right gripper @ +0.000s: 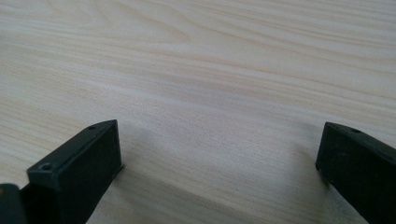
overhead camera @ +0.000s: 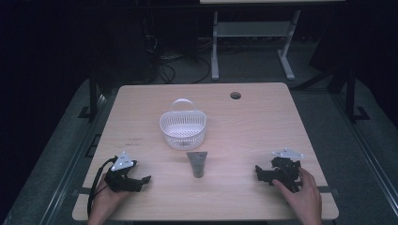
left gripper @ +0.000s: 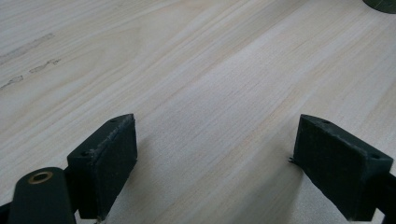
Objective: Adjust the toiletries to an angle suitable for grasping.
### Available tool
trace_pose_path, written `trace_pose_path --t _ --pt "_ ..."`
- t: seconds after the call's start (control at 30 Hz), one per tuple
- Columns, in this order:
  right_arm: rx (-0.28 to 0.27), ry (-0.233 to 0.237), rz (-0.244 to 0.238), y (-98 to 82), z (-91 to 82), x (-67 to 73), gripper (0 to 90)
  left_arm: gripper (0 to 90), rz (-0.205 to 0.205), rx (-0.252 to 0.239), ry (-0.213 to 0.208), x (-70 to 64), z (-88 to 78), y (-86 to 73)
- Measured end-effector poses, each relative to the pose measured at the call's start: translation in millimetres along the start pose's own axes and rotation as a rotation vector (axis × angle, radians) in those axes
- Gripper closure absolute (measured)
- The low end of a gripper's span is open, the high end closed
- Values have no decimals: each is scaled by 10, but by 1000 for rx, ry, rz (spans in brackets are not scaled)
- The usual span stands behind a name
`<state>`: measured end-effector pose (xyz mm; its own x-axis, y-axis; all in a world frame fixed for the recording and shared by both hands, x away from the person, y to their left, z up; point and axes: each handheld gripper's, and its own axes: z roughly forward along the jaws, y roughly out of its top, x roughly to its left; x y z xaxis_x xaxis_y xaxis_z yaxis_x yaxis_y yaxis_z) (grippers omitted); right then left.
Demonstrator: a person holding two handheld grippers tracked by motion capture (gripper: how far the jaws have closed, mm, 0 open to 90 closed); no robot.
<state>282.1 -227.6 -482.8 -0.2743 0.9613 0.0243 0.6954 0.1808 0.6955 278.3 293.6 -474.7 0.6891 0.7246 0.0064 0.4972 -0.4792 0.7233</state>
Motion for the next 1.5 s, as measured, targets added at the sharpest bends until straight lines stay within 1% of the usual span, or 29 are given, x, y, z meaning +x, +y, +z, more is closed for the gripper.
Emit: trace_pose_path --t 0.13,0.2,0.27,0.3,0.37,0.5,0.57,0.6,0.63,0.73,0.8,0.87,0.93,0.97,1.03,1.37,1.5 --pt "0 1 -1 4 3 1 0 147 2 1 1 -12 -10 4" --pt "0 1 -1 4 3 0 0 209 1 -4 -7 -29 -20 11" --pt "0 1 -1 3 3 0 0 261 11 2 -13 -44 -27 27" --pt "-1 2 -1 1 2 0 0 296 8 4 -21 -53 -33 34" --pt "-2 1 -1 1 2 1 0 369 4 -4 -28 -64 -57 57" --pt "-1 2 -1 1 1 0 0 528 -7 -9 -58 -95 -107 113" --pt "-1 2 -1 1 1 0 0 638 -10 -11 -78 -106 -132 138" --pt "0 2 -1 0 1 1 0 693 -9 -4 -93 -110 -139 154" --pt "-1 1 -1 1 1 0 0 746 -11 0 -99 -115 -144 163" --pt "0 2 -1 0 1 0 0 881 -15 8 -123 -134 -165 200" --pt "0 2 -1 0 1 1 0 896 -28 7 -130 -151 -179 232" --pt "0 1 -1 0 1 1 0 896 -26 11 -134 -163 -197 270" --pt "-2 2 0 0 2 1 0 896 -37 6 -139 -173 -206 297" --pt "-2 2 0 0 2 1 0 896 -31 8 -140 -173 -213 309" --pt "-2 2 0 0 2 1 0 896 -35 -1 -146 -192 -227 346" --pt "-2 2 0 0 2 1 0 896 -37 -11 -173 -242 -248 507" --pt "-2 2 1 0 2 1 0 896 -33 -12 -193 -267 -252 568"
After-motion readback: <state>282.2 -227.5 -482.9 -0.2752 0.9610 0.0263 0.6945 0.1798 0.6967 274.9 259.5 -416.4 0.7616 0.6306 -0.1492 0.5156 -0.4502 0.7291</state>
